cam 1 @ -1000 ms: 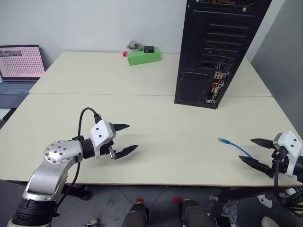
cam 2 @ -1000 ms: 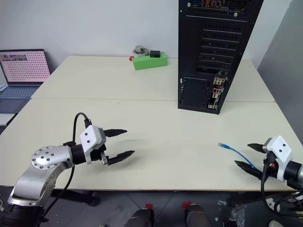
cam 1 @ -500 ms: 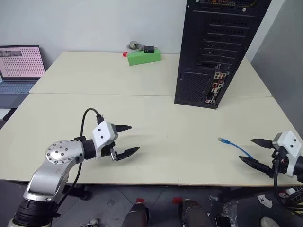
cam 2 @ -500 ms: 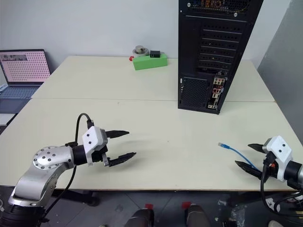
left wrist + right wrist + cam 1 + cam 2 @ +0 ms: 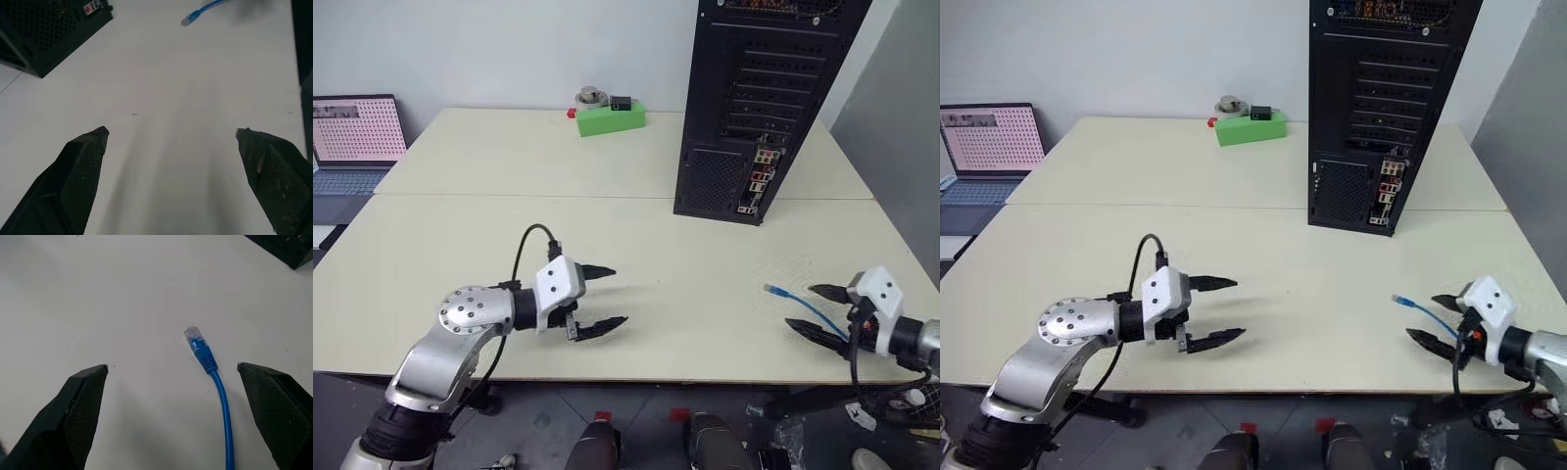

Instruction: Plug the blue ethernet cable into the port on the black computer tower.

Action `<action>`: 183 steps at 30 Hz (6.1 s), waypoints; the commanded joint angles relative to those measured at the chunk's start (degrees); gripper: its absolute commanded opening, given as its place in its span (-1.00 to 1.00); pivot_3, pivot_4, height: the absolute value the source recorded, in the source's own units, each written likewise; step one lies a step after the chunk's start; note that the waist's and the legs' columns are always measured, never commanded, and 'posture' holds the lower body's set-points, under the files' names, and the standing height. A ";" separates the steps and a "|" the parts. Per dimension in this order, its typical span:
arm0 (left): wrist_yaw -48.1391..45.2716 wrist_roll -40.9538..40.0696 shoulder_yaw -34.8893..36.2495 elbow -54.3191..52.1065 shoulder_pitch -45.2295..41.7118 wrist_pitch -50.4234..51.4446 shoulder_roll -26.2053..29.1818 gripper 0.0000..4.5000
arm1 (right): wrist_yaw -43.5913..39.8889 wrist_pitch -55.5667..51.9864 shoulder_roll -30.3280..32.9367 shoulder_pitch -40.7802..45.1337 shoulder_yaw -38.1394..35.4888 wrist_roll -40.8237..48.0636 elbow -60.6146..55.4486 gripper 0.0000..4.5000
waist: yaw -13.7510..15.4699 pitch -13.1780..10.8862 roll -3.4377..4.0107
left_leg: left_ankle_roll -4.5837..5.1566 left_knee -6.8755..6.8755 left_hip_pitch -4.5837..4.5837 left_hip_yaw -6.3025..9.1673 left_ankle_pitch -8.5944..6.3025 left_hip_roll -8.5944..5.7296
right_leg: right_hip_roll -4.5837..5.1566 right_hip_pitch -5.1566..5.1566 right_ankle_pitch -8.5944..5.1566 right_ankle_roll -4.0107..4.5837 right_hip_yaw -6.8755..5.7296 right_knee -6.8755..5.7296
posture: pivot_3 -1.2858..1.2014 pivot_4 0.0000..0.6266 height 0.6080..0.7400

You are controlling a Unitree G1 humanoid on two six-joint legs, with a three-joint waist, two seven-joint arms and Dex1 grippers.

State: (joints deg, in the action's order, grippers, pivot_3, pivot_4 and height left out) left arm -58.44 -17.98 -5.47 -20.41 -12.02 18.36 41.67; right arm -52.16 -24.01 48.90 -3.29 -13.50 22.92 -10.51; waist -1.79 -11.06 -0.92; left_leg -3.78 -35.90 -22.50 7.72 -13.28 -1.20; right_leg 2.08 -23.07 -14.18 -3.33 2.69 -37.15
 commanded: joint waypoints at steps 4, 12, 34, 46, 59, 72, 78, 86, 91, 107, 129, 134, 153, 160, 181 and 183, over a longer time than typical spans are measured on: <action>-2.33 -0.41 -2.56 -0.74 -2.81 -2.20 -1.36 0.98 | -1.20 2.77 -0.66 6.94 4.23 -3.59 9.01 1.00 | 0.03 0.01 0.02 | 0.00 -0.01 0.01 0.01 0.00 0.01 | -0.01 -0.01 0.14 -0.22 -0.01 -0.03 | 0.03 -0.52 1.00; -3.39 0.83 -4.05 1.37 -3.65 -4.58 -2.05 1.00 | -3.61 5.23 0.62 8.02 6.60 -7.00 15.13 0.46 | 0.04 0.03 0.04 | 0.00 -0.02 -0.04 0.01 0.00 0.00 | -0.01 -0.01 0.16 -0.26 -0.01 -0.03 | 0.03 -0.52 1.00; -1.09 9.36 -13.20 12.65 -15.54 -3.17 -10.41 1.00 | -3.61 2.09 -1.58 13.11 15.34 -9.36 -1.12 -0.99 | -0.10 0.04 0.04 | 0.03 -0.09 0.63 0.04 0.01 0.02 | -0.03 0.75 0.21 -0.31 -0.04 0.05 | 0.03 -0.52 1.00; -1.45 14.03 -17.24 20.90 -21.43 -5.91 -15.87 1.00 | -2.18 -5.60 -4.93 17.64 21.41 -9.90 -9.59 -0.99 | -0.08 0.04 0.04 | 0.02 -0.06 0.58 0.10 0.00 0.01 | -0.02 0.73 0.20 -0.35 -0.07 0.13 | 0.03 -0.52 1.00; -2.19 15.14 -17.61 23.20 -21.87 -8.31 -18.17 0.37 | -2.20 -6.45 -6.29 19.81 23.73 -10.19 -10.14 -1.00 | 0.00 0.04 0.04 | 0.02 -0.06 0.57 0.12 0.00 -0.01 | -0.01 0.73 0.20 -0.35 -0.09 0.14 | 0.03 -0.52 1.00; -2.20 17.00 -17.84 25.14 -21.64 -10.82 -18.57 -0.87 | -2.01 -7.51 -7.00 20.56 24.05 -9.67 -11.34 -1.00 | 0.00 0.04 0.04 | 0.02 -0.06 0.57 0.12 0.00 0.00 | -0.01 0.73 0.20 -0.35 -0.10 0.13 | 0.03 -0.52 1.00; -2.23 17.28 -17.68 25.06 -21.04 -11.66 -18.27 -0.87 | -1.89 -7.41 -6.93 20.52 23.94 -9.52 -11.51 -1.00 | 0.00 0.04 0.04 | 0.02 -0.06 0.58 0.12 0.00 0.00 | -0.01 0.73 0.20 -0.35 -0.10 0.13 | 0.03 -0.52 1.00; -1.52 17.60 -16.49 26.54 -19.53 -22.15 -17.42 -0.87 | -4.38 -8.70 -3.46 19.05 19.41 -6.60 -12.18 -0.32 | 0.07 0.03 0.04 | 0.02 -0.05 0.57 0.12 0.00 0.00 | -0.01 0.73 0.20 -0.35 -0.09 0.15 | 0.03 -0.52 1.00; 3.00 21.07 -15.54 32.19 -18.97 -42.49 -16.67 -0.87 | -4.62 -20.54 -4.03 18.76 9.97 7.66 -15.64 0.21 | 0.15 0.04 0.04 | 0.02 -0.06 0.55 0.12 0.00 -0.01 | 0.04 0.72 0.20 -0.35 -0.09 0.17 | 0.03 -0.52 1.00; 38.07 49.59 -11.93 48.39 -23.82 -85.64 -15.58 -0.87 | 6.08 -32.03 -13.42 21.91 9.60 21.53 -17.05 0.36 | 0.27 0.04 0.04 | 0.03 -0.05 0.52 0.14 0.00 -0.04 | 0.06 0.72 0.24 -0.43 -0.13 0.17 | 0.03 -0.52 1.00; 46.41 54.47 -13.60 47.02 -24.88 -85.15 -14.45 -0.87 | 7.15 -31.32 -15.71 25.69 12.11 21.97 -13.55 -0.66 | 0.16 0.04 0.04 | 0.04 -0.05 0.53 0.14 0.00 -0.04 | 0.06 0.72 0.25 -0.44 -0.15 0.16 | 0.03 -0.52 1.00; 46.33 54.01 -13.95 46.56 -24.50 -85.50 -14.28 -0.87 | 7.12 -31.28 -15.52 25.77 12.44 22.05 -13.41 -1.00 | 0.16 0.04 0.04 | 0.03 -0.05 0.53 0.14 0.00 -0.05 | 0.06 0.72 0.25 -0.44 -0.15 0.16 | 0.03 -0.52 1.00; 20.09 19.91 -14.72 41.64 -18.97 -52.10 -16.18 0.16 | 12.17 -28.88 -12.90 22.95 8.36 18.41 -16.00 -1.00 | 0.06 0.04 0.05 | 0.04 0.00 0.50 0.14 0.00 -0.04 | 0.05 0.69 0.24 -0.43 -0.15 0.15 | 0.03 -0.52 1.00; 20.42 7.24 -8.87 24.78 -18.58 -15.64 -20.19 0.69 | 30.48 -22.48 -18.79 24.21 7.66 5.72 -17.41 -1.00 | -0.01 0.04 0.04 | 0.04 -0.02 0.46 0.20 0.00 -0.01 | 0.01 0.63 0.24 -0.43 -0.17 0.12 | 0.03 -0.52 1.00; 24.88 6.14 -3.94 22.45 -31.07 8.05 -28.63 0.69 | 60.80 -13.19 -41.18 38.02 5.87 -14.53 0.26 -1.00 | -0.16 0.05 0.08 | -0.01 0.04 -0.32 0.10 0.03 -0.04 | -0.01 -0.27 0.43 -0.11 -0.03 0.04 | 0.03 -0.52 1.00; 24.86 6.21 -3.87 22.50 -31.14 8.16 -28.57 0.69 | 60.84 -12.49 -41.42 38.39 5.67 -14.82 1.19 -1.00 | -0.14 0.05 0.08 | -0.01 0.03 -0.32 0.10 0.03 -0.05 | -0.01 -0.27 0.43 -0.11 -0.02 0.04 | 0.03 -0.52 1.00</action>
State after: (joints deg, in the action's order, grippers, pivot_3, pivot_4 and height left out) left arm -33.28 -11.19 -10.71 3.92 -41.62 26.67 13.18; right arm 8.15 -38.67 7.59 33.23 -6.79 8.35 -8.64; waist -1.93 -11.00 -0.85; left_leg -3.79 -35.87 -22.82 7.82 -13.24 -1.25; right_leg 2.07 -23.33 -13.75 -3.44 2.66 -37.12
